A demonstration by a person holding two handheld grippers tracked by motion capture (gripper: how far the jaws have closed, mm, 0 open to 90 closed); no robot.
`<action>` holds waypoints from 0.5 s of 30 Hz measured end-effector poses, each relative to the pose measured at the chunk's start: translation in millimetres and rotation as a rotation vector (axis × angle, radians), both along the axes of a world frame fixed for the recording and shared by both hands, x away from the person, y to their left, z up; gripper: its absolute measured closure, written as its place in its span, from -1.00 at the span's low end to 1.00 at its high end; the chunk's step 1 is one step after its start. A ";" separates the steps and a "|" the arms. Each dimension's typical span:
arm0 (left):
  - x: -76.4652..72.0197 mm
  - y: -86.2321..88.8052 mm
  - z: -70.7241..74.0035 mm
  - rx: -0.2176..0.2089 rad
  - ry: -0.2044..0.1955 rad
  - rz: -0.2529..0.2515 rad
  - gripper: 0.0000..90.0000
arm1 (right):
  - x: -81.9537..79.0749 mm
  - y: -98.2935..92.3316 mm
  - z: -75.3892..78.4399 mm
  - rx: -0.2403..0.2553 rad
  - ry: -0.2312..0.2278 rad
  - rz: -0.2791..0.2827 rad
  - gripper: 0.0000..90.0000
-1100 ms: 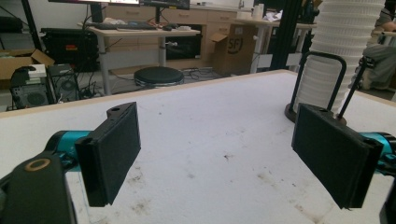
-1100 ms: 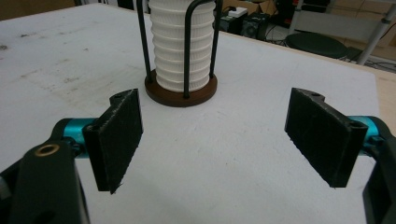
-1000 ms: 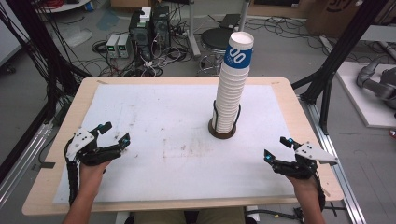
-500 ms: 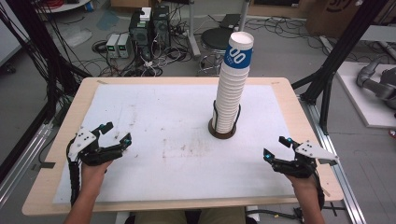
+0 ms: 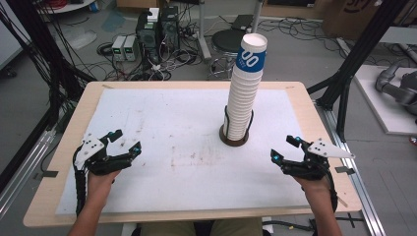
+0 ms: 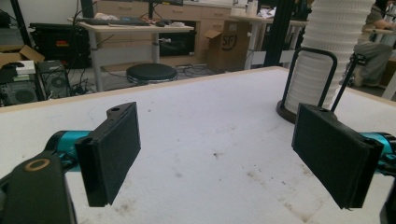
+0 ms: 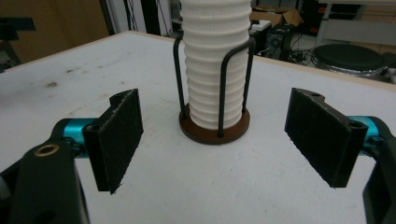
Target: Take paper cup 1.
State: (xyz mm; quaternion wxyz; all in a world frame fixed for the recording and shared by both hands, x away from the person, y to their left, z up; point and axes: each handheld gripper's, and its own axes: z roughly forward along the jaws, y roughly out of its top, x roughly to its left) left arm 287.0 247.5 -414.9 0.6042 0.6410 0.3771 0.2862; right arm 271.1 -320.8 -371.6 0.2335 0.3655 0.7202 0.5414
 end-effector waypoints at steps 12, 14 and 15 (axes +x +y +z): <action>2.5 -6.9 -0.3 -0.011 0.010 -0.037 -0.67 | 20.6 17.4 71.4 -0.001 -0.072 0.064 -0.57; 2.7 -6.6 -0.6 -0.013 0.013 -0.036 -0.67 | 25.7 22.1 82.9 -0.007 -0.075 0.078 -0.57; 2.8 -6.6 -0.8 -0.015 0.014 -0.035 -0.67 | 28.2 24.7 88.3 -0.008 -0.074 0.083 -0.57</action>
